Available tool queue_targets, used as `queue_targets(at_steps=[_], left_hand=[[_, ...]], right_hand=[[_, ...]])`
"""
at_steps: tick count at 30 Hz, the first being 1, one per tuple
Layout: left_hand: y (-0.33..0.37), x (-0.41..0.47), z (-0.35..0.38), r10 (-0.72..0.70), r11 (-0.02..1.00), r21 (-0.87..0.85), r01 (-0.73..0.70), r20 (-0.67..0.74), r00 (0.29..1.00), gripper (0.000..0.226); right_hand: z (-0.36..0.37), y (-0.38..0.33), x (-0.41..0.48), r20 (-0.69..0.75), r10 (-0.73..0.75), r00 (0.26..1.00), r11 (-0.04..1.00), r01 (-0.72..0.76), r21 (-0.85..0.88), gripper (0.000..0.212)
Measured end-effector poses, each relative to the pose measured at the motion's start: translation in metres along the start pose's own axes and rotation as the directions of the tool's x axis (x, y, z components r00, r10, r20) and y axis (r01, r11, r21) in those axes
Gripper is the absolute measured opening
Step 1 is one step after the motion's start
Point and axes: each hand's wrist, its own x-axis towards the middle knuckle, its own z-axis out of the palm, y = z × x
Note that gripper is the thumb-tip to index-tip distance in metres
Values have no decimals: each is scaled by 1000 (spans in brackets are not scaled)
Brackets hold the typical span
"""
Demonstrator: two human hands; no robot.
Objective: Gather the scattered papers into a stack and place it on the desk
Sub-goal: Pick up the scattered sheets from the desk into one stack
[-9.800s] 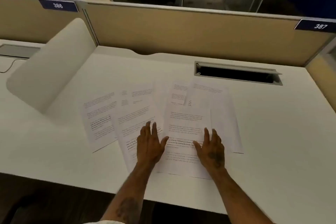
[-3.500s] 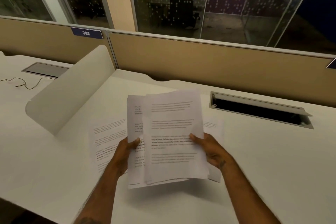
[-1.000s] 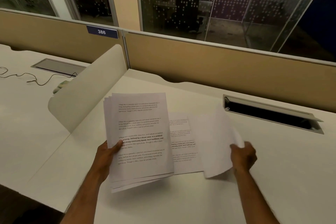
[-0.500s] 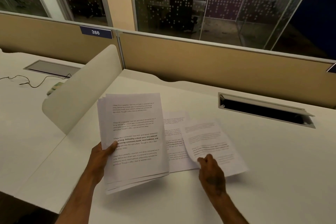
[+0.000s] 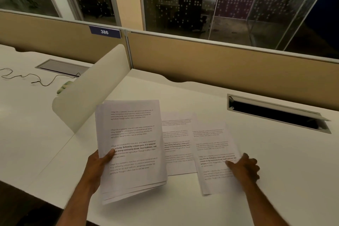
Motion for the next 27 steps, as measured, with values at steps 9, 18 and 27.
queue_targets(at_steps=[9, 18, 27], left_hand=[[5, -4, -30, 0, 1000, -31, -1, -45, 999, 31], [7, -2, -57, -6, 999, -46, 3, -76, 997, 32], [3, 5, -65, -9, 999, -49, 6, -62, 998, 40]], right_hand=[[-2, -47, 8, 167, -250, 954, 812, 112, 573, 34], [63, -108, -17, 29, -192, 981, 976, 188, 110, 60], [73, -117, -11, 164, -67, 984, 986, 40, 164, 62]])
